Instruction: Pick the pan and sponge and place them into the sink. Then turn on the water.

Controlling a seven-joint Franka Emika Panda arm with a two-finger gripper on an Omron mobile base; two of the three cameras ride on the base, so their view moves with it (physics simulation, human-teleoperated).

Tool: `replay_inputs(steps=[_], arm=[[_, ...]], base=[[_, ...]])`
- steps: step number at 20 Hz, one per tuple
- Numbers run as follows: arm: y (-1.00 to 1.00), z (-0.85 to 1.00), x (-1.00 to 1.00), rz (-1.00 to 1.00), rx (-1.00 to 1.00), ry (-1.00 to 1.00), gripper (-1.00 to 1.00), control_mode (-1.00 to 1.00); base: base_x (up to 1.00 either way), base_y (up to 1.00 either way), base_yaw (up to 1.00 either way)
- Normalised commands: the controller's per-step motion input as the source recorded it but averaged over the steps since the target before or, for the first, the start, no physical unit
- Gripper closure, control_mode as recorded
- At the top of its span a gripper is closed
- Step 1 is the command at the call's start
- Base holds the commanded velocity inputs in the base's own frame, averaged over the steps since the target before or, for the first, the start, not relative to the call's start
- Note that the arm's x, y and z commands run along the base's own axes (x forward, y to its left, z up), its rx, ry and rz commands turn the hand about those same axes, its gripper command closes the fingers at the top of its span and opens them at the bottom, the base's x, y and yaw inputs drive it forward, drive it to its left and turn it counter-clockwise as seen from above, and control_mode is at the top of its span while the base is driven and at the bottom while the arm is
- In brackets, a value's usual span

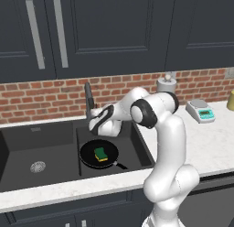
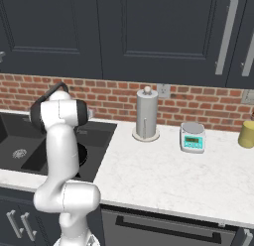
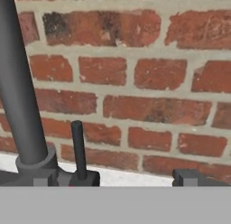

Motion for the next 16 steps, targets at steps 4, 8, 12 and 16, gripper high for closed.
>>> replay_inputs(steps=[4, 8, 12, 16], arm=[[0.01, 0.00, 0.12, -0.04, 0.00, 0.00, -1.00, -1.00], [0.07, 0.00, 0.08, -0.04, 0.00, 0.00, -1.00, -1.00], [0.10, 0.00, 0.02, -0.03, 0.00, 0.00, -1.00, -1.00], [0.08, 0.00, 0.00, -0.01, 0.00, 0.00, -1.00, -1.00]], base=[[0.00, 0.00, 0.00], [0.00, 0.00, 0.00], [0.00, 0.00, 0.00], [0.00, 0.00, 0.00]])
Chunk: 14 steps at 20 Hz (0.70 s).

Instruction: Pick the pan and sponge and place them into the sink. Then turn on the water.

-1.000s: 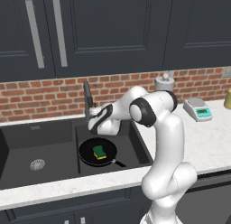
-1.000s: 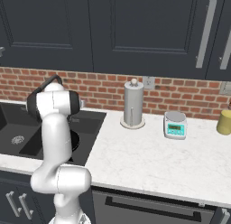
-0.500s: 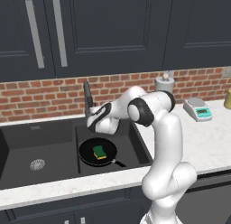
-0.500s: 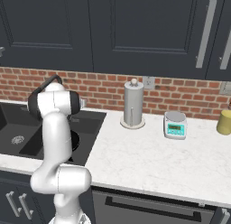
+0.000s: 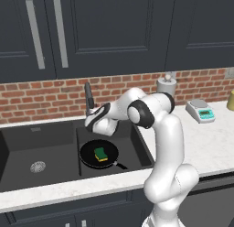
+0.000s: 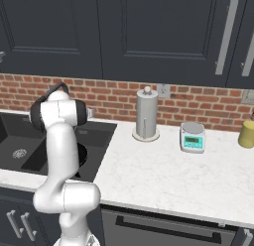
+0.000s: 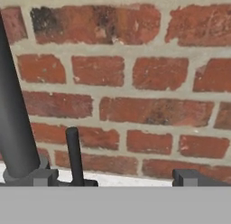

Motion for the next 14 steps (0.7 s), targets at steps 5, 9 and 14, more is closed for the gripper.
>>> replay_inputs(steps=[5, 9, 14], arm=[[0.06, 0.00, 0.00, 0.00, 0.00, 0.00, -1.00, -1.00], [0.06, 0.00, 0.01, -0.01, 0.00, 0.00, -1.00, -1.00], [0.01, 0.00, 0.02, -0.01, 0.00, 0.00, -1.00, -1.00]], base=[[0.00, 0.00, 0.00], [0.00, 0.00, 0.00], [0.00, 0.00, 0.00]])
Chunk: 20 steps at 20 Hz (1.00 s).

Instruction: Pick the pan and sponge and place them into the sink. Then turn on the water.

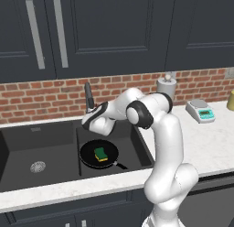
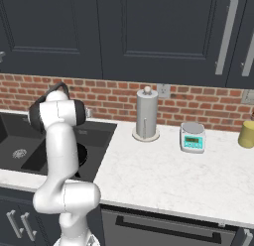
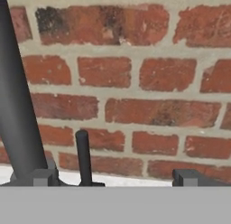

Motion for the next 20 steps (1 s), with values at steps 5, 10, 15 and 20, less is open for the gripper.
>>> replay_inputs(steps=[5, 10, 15, 20], arm=[[0.00, 0.00, 0.05, 0.00, 0.00, 0.00, -1.00, -1.00], [0.04, 0.00, 0.07, -0.01, 0.00, 0.00, -1.00, -1.00], [0.01, 0.00, 0.06, 0.00, 0.00, 0.00, -1.00, -1.00], [0.00, 0.00, 0.03, 0.00, 0.00, 0.00, -1.00, -1.00]], base=[[0.00, 0.00, 0.00], [0.00, 0.00, 0.00], [0.00, 0.00, 0.00], [0.00, 0.00, 0.00]])
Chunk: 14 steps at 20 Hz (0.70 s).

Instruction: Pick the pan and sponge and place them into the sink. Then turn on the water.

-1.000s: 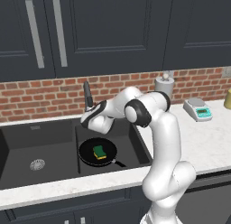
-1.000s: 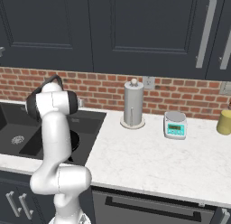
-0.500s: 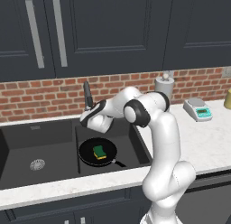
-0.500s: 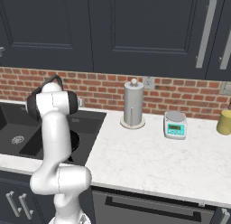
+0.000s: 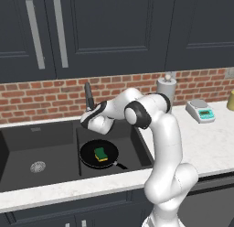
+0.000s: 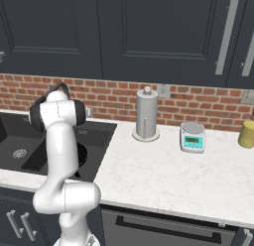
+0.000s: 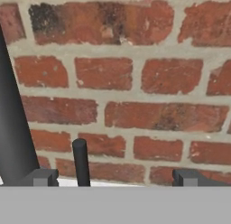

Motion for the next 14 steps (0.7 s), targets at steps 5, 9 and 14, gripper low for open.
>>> replay_inputs(steps=[5, 9, 14], arm=[[0.00, 0.00, 0.00, 0.00, 0.00, 0.00, -1.00, -1.00], [0.00, 0.00, 0.01, 0.00, 0.00, 0.00, -1.00, -1.00], [0.00, 0.00, 0.00, 0.00, 0.00, 0.00, -1.00, -1.00]], base=[[0.00, 0.00, 0.00], [0.00, 0.00, 0.00], [0.00, 0.00, 0.00]])
